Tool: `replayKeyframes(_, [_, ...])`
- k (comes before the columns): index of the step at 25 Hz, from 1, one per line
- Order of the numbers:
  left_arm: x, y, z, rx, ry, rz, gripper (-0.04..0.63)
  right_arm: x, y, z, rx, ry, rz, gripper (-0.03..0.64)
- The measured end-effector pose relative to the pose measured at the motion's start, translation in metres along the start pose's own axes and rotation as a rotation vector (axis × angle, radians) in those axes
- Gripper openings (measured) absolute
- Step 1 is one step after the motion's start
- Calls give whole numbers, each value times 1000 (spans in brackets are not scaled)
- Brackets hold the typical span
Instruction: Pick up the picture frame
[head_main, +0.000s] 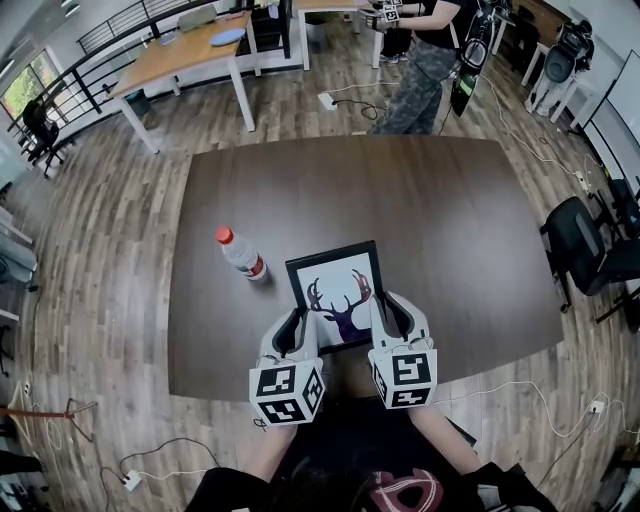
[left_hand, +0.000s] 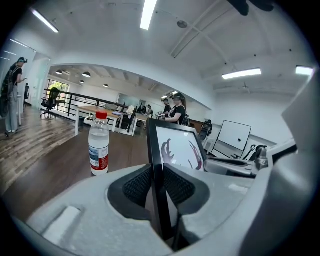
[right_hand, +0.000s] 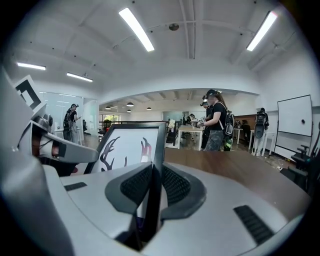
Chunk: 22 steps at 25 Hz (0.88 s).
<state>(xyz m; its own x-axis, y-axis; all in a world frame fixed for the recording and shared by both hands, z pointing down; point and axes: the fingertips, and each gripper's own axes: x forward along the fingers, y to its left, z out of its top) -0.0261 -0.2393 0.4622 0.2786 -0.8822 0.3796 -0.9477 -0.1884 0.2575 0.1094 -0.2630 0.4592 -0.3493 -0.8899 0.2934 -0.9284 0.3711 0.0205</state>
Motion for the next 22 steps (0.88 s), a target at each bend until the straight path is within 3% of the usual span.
replayKeyframes(22, [-14,-14,27,114,-123,-23,81,-16,-1,27,-35,-110,-14,71])
